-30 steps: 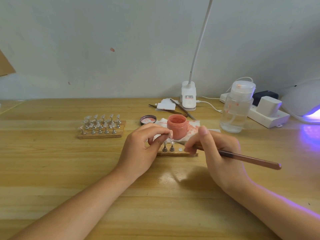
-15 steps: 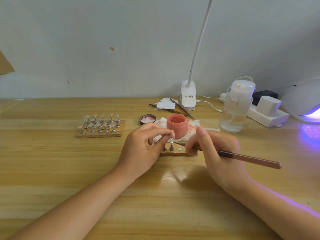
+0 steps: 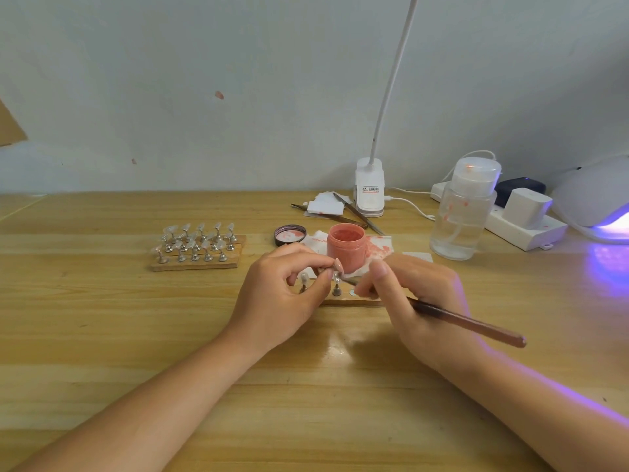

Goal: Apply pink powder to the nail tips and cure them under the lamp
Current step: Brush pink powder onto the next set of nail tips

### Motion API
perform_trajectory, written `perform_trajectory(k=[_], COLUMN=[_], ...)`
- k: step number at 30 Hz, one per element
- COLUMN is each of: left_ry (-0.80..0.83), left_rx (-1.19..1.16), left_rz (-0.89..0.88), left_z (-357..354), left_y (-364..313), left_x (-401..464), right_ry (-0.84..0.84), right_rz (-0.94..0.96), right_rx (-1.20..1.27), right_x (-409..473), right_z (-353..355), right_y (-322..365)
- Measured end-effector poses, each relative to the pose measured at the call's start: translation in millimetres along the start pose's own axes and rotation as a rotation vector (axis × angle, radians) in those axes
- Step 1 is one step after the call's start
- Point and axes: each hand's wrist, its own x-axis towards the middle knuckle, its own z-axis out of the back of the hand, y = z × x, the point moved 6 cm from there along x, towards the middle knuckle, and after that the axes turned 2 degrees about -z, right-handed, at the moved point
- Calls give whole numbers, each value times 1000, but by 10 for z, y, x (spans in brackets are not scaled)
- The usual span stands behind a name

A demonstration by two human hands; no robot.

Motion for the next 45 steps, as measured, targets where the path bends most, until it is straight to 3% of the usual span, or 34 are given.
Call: perform_trajectory(k=[21,34,45], left_ry=[30,33,39], left_rx=[21,1,-5], left_rz=[26,31,25], left_z=[-26,-18,-21], left_y=[35,-1,5], left_x=[-11,3,1], right_ry=[-55,-34,-50], right_rz=[28,-24,6], right_rx=[-45,90,9], right_x=[5,-21,-14], right_z=[25,43,27], right_y=[14,-35,2])
